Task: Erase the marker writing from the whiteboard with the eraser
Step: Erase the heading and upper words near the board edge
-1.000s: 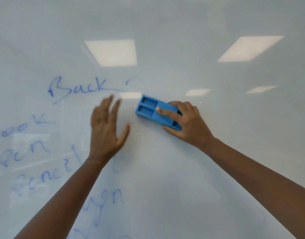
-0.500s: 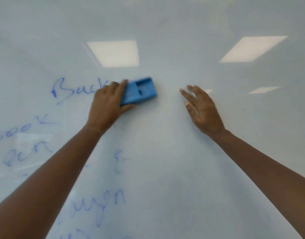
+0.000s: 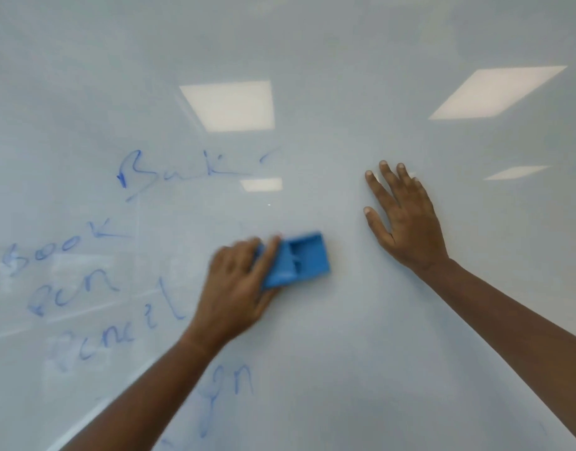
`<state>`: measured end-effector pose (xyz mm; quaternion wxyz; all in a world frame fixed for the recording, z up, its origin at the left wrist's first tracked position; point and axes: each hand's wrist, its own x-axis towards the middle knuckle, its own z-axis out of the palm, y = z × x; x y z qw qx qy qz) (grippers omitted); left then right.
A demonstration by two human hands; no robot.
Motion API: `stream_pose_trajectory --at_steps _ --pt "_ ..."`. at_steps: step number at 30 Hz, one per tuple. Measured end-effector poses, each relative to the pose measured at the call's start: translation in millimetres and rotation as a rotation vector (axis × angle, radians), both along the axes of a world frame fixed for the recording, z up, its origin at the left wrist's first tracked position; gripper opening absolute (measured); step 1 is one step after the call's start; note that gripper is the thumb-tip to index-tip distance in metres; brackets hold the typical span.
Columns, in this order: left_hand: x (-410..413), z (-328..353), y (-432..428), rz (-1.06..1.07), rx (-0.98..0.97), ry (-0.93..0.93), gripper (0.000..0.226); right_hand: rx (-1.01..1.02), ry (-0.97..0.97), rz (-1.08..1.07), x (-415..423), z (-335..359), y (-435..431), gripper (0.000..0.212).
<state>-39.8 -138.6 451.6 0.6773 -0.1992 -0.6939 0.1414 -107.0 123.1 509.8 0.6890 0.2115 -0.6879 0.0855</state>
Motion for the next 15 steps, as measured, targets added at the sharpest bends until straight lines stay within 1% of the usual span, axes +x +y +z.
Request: stream_pose_trajectory --at_steps 1,3,5,7,9,13,14,15 --pt "-2 -4 7 0.017 -0.130 -0.017 0.054 -0.005 -0.004 -0.005 0 -1 -1 0.055" --pt "-1 7 12 0.062 -0.273 -0.031 0.053 -0.011 -0.012 -0.009 1 -1 -2 0.055" --pt "2 28 11 0.102 -0.322 -0.012 0.056 -0.018 -0.011 -0.012 1 -1 -3 0.056" --pt "7 57 -1 0.138 -0.277 0.029 0.057 -0.023 -0.005 -0.013 1 -1 -3 0.055" --pt "13 86 -18 0.159 -0.088 0.039 0.059 -0.025 -0.002 -0.009 1 -1 -3 0.055" --pt "18 119 -52 0.160 0.531 -0.031 0.065 -0.031 0.007 -0.005 0 -2 -4 0.055" --pt "17 119 -54 0.149 0.625 -0.030 0.065 -0.032 0.012 -0.007 0 -2 -4 0.055" --pt "15 117 -52 0.144 0.670 -0.027 0.065 -0.029 0.013 -0.008 -1 -2 -5 0.055"
